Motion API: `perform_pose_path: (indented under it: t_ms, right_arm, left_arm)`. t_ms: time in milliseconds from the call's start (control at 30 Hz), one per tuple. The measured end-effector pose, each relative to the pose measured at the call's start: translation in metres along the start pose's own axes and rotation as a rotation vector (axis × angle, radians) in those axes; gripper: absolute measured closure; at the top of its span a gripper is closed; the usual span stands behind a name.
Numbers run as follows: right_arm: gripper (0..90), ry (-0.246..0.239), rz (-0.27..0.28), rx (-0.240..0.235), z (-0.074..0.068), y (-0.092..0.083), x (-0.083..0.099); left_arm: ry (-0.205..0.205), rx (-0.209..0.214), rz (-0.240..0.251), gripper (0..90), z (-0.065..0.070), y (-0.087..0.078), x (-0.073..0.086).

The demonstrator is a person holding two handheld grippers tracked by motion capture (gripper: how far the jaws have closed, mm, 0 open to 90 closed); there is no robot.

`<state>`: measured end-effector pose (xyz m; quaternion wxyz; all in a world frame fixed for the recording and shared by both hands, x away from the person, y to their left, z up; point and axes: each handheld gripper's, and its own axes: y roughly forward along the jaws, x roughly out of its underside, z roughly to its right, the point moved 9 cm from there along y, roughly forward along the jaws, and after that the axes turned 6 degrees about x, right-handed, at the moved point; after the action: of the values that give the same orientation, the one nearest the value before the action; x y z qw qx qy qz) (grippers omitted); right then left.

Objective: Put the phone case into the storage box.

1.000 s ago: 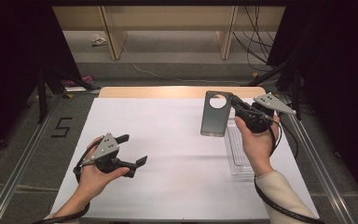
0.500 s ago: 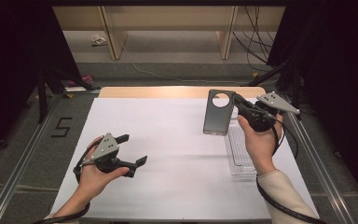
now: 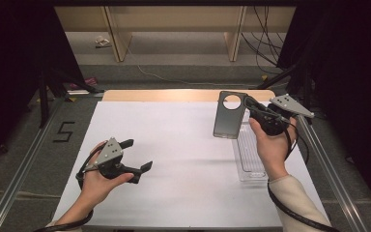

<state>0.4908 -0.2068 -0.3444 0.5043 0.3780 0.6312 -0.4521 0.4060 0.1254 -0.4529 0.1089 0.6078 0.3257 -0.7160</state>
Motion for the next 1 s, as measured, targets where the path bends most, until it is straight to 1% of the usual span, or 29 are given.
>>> perform_pose_path:
  t_ms: [567, 1000]
  right_arm:
    - [85.4, -0.001, 0.008, 0.02, 0.008, -0.002, -0.003]
    - [85.4, 0.003, 0.016, 0.041, 0.017, -0.003, -0.006]
  left_arm:
    - [-0.003, 0.0, -0.001, 0.0, -0.001, 0.0, 0.0]
    - [-0.005, -0.001, -0.001, 0.0, -0.001, 0.0, 0.001]
